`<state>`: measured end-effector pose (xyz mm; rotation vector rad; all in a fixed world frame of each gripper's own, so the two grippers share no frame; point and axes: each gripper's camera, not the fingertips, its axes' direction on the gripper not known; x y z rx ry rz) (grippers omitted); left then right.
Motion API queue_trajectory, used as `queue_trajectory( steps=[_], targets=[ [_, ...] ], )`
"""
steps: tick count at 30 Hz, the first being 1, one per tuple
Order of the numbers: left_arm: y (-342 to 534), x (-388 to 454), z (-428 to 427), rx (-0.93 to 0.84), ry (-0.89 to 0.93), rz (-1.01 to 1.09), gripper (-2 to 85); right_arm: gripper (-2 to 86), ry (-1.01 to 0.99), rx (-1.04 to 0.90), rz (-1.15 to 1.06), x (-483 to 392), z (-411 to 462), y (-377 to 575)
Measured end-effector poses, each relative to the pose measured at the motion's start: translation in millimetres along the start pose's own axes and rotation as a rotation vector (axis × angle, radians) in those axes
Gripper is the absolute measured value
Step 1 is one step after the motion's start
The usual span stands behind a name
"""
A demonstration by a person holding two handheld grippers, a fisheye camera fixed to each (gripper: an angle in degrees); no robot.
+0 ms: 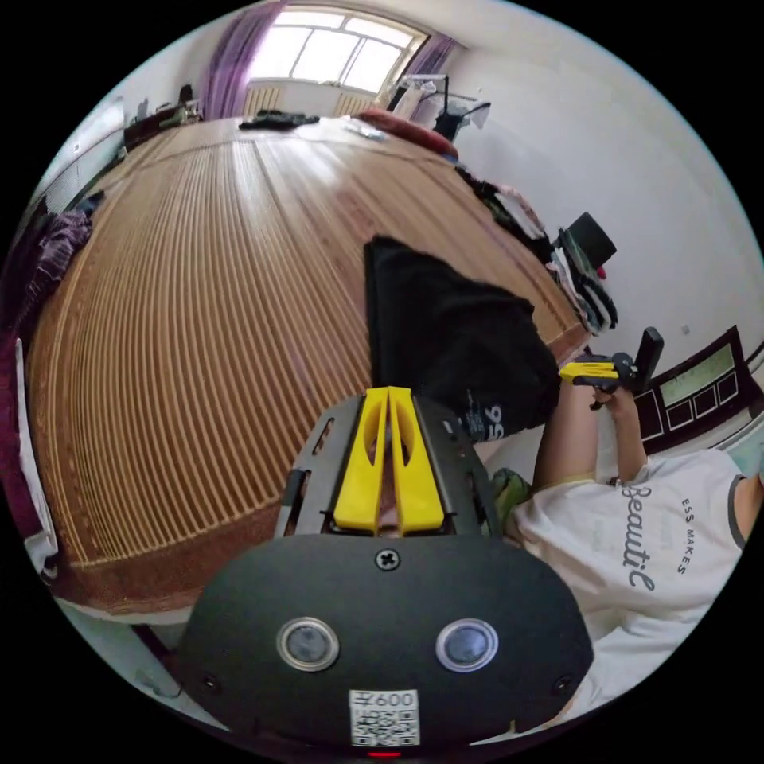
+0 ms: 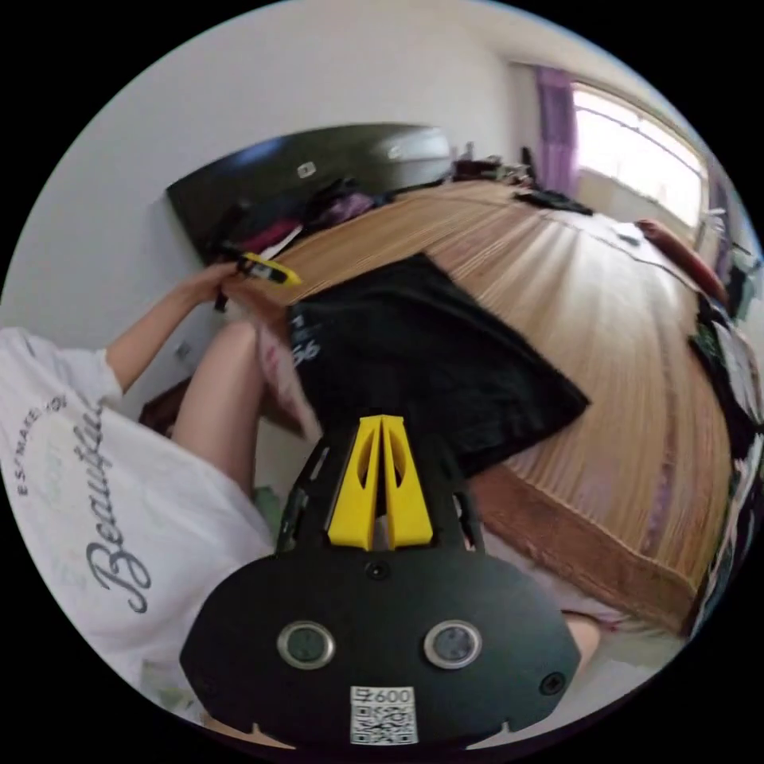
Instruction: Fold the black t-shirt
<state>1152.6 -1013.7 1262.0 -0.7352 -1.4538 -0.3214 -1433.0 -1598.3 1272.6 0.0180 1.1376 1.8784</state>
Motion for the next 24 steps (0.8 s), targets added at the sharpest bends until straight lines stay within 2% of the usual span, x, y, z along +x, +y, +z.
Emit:
queue_trajectory(
  steps=[2,5,7,9,11,13,18,24],
  targets=[
    [-37,16,11,0.079,0.007,0.052,0.2,-0.8,0.201,0.075,0.141,39,-9,-13],
    [-92,34,54,0.122,-0.026,0.089,0.2,-0.9,0.193,0.021,0.250,85,5,-35],
    [-121,41,92,0.120,-0.055,0.110,0.2,-0.9,0.205,0.012,0.253,99,21,-40],
    [-141,42,135,0.081,-0.107,0.153,0.2,-0.9,0.249,-0.147,0.213,106,51,-45],
    [-150,24,198,-0.050,-0.204,0.154,0.1,-0.9,0.269,-0.129,0.133,103,51,-49],
    [-137,12,232,-0.122,-0.205,0.215,0.1,-0.9,0.256,-0.159,0.101,108,49,-57],
    [-83,-18,230,-0.069,-0.207,0.213,0.1,-0.9,0.234,-0.142,0.070,146,52,-90],
    [-9,-67,210,-0.010,-0.181,0.044,0.1,-0.9,0.389,-0.133,-0.021,159,74,-153]
  ],
)
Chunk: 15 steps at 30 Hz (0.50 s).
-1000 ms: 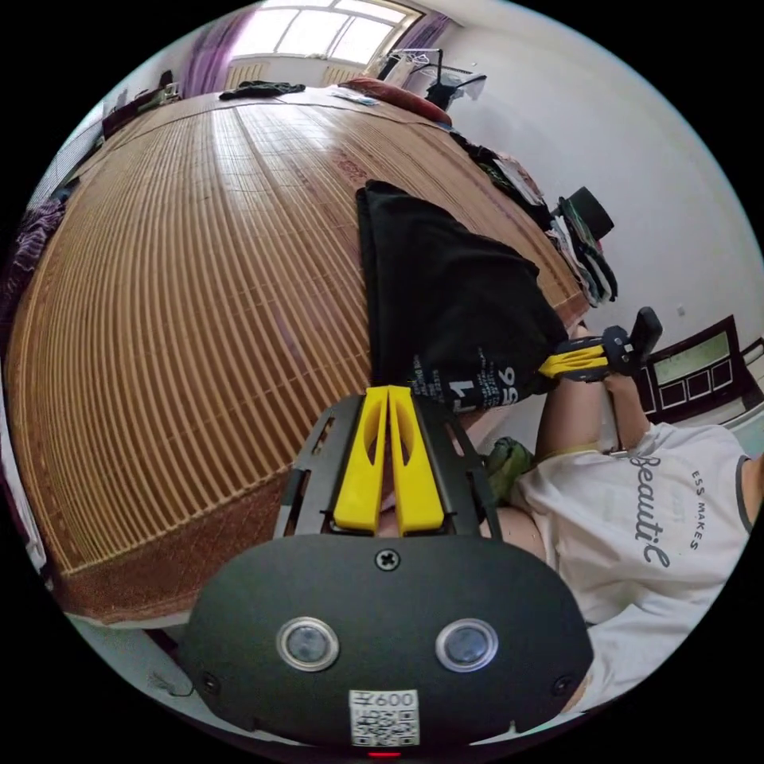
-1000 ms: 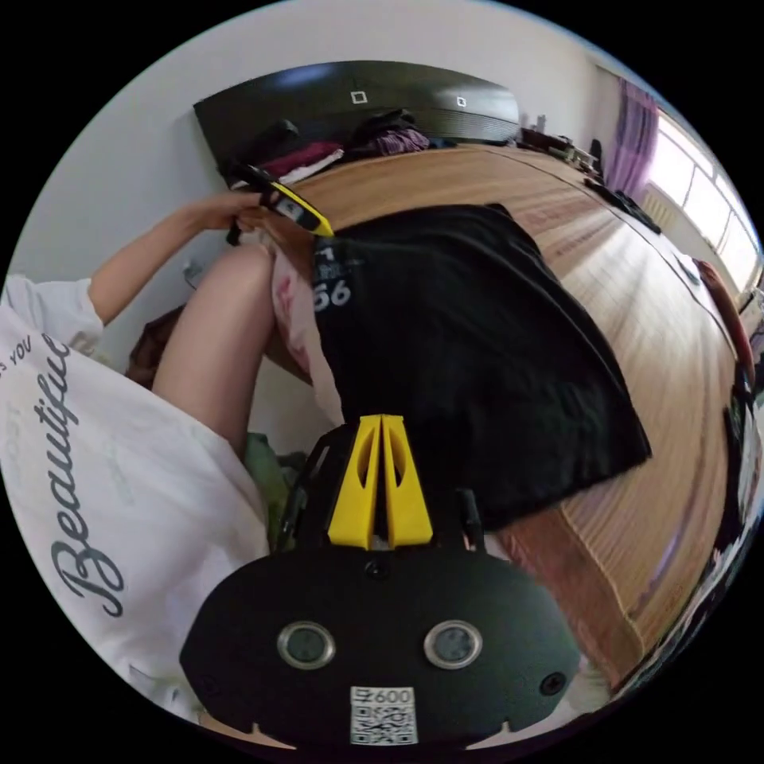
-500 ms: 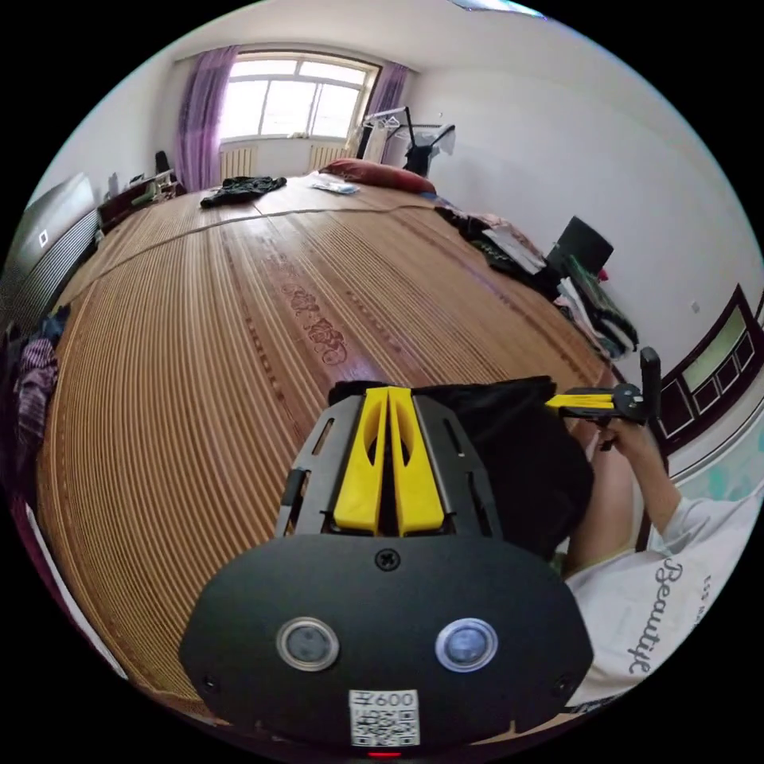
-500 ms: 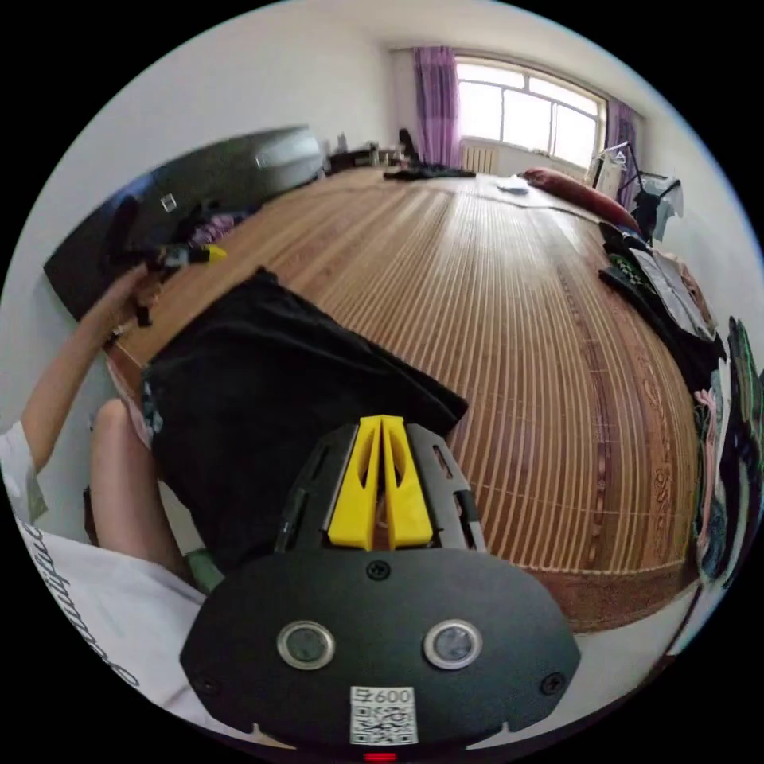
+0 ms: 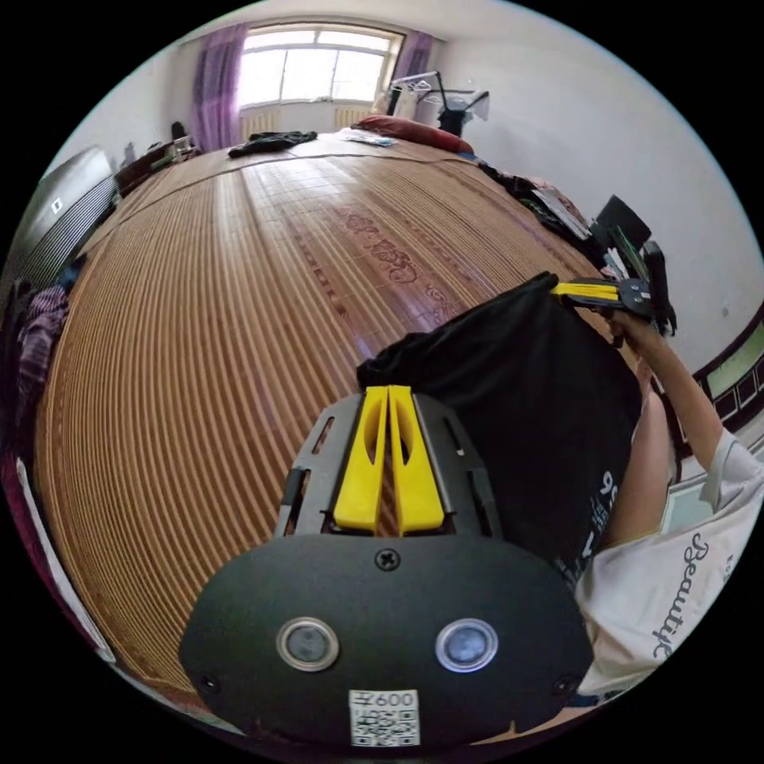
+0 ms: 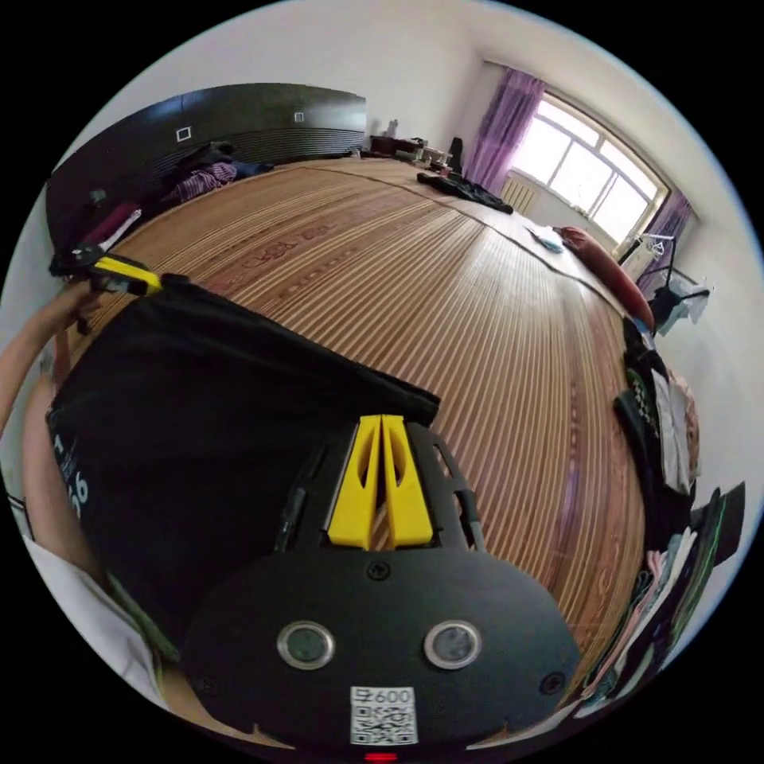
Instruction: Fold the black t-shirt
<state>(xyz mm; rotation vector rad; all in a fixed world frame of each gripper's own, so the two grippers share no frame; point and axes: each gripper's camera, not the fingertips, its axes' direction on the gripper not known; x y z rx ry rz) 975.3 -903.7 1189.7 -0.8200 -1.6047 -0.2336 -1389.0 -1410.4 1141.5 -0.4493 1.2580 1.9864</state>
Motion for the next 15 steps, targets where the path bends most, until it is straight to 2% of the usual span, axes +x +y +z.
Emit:
queue_trajectory(
  steps=[3,5,6,7,9,11,12,13,14,15],
  targets=[
    [29,-14,-12,-0.025,-0.155,-0.079,0.1,-0.9,0.074,-0.013,0.307,50,-19,8],
    [58,-22,-33,-0.025,-0.314,-0.130,0.1,-0.9,-0.076,0.128,0.398,81,-62,49],
    [65,-20,-40,0.009,-0.300,-0.120,0.1,-0.9,-0.134,0.168,0.402,85,-74,60],
    [77,-13,-54,0.085,-0.210,-0.089,0.1,-0.9,-0.251,0.220,0.408,90,-94,82],
    [90,2,-66,0.176,-0.024,-0.062,0.1,-0.9,-0.436,0.221,0.351,82,-113,105],
    [98,31,-57,0.171,0.239,0.011,0.2,-0.9,-0.624,0.115,0.152,42,-127,126],
    [99,37,-50,0.133,0.292,0.025,0.2,-0.9,-0.632,0.077,0.091,28,-130,131],
    [102,48,-30,0.023,0.332,0.046,0.3,-0.9,-0.574,-0.023,-0.010,4,-132,144],
    [111,57,-8,-0.092,0.229,0.074,0.3,-0.8,-0.455,-0.102,-0.087,-12,-131,159],
    [118,62,-2,-0.101,0.185,0.122,0.3,-0.8,-0.427,-0.100,-0.107,-13,-133,169]
  ],
)
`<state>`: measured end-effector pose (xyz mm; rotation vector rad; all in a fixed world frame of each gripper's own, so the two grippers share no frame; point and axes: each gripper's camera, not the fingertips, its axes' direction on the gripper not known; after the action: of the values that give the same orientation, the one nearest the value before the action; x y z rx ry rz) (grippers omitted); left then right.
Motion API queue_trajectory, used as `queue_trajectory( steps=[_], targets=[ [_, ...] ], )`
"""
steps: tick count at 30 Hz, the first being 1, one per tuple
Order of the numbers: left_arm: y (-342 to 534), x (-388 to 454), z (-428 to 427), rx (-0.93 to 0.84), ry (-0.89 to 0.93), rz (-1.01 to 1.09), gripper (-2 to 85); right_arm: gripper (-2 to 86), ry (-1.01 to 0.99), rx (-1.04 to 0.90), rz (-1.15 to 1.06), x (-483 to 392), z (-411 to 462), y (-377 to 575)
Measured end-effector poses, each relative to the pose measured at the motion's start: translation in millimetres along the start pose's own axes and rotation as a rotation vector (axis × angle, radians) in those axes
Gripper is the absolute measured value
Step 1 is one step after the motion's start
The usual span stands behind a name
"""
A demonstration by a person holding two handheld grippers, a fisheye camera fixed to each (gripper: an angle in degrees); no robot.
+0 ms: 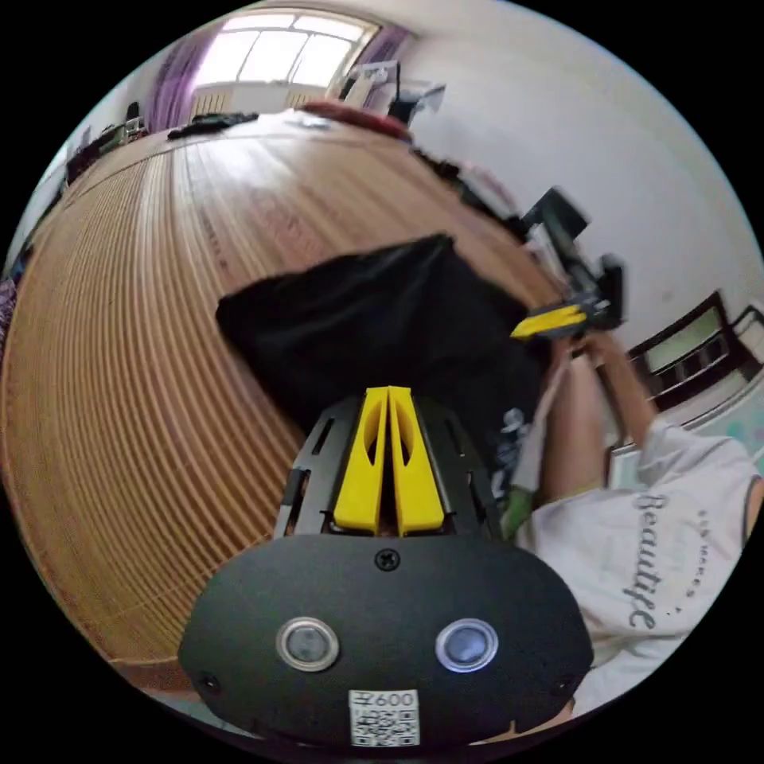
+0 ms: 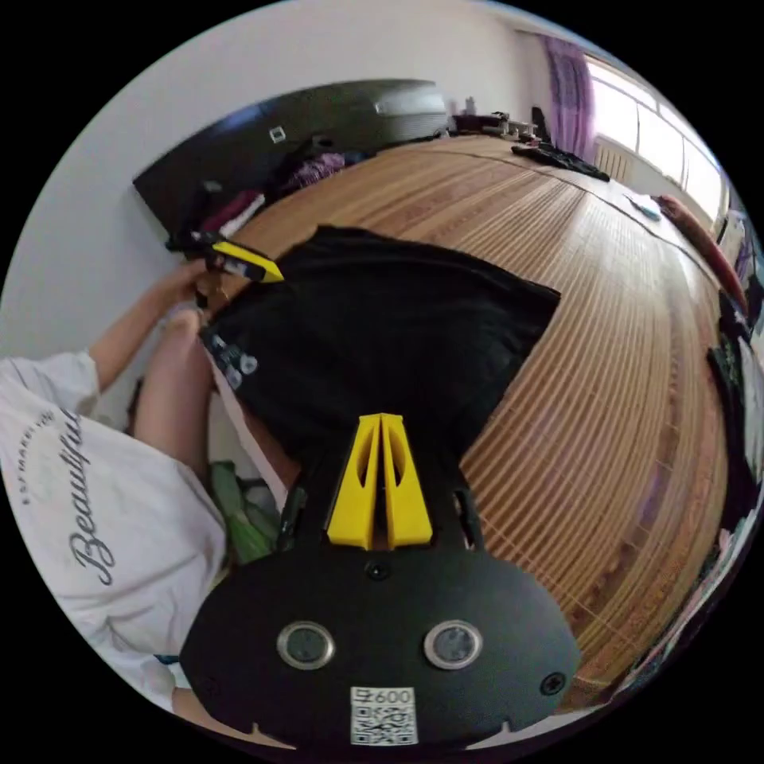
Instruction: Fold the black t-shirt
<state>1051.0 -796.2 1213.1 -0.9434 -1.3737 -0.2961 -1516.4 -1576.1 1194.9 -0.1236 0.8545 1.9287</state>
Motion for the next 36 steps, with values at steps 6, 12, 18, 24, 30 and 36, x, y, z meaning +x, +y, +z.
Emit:
queue_trajectory(
  steps=[6,12,18,24,30,36],
  targets=[
    [32,18,-11,0.017,-0.122,0.079,0.3,-0.8,-0.007,-0.020,0.208,55,-38,88],
    [88,19,-63,0.160,-0.075,-0.143,0.3,0.2,-0.024,0.220,0.151,-16,-88,163],
    [186,73,-114,0.361,-0.022,-0.121,0.4,3.9,0.121,0.169,0.137,-89,-44,210],
    [245,77,-114,0.343,-0.112,-0.192,0.8,0.0,0.002,0.265,0.188,-92,-24,251],
    [258,74,-97,0.289,-0.002,-0.205,1.1,-0.8,0.046,0.250,0.133,-115,-10,283],
    [261,106,-83,0.172,-0.202,-0.158,0.9,-0.8,0.131,0.393,0.039,-179,-26,315]
  ],
)
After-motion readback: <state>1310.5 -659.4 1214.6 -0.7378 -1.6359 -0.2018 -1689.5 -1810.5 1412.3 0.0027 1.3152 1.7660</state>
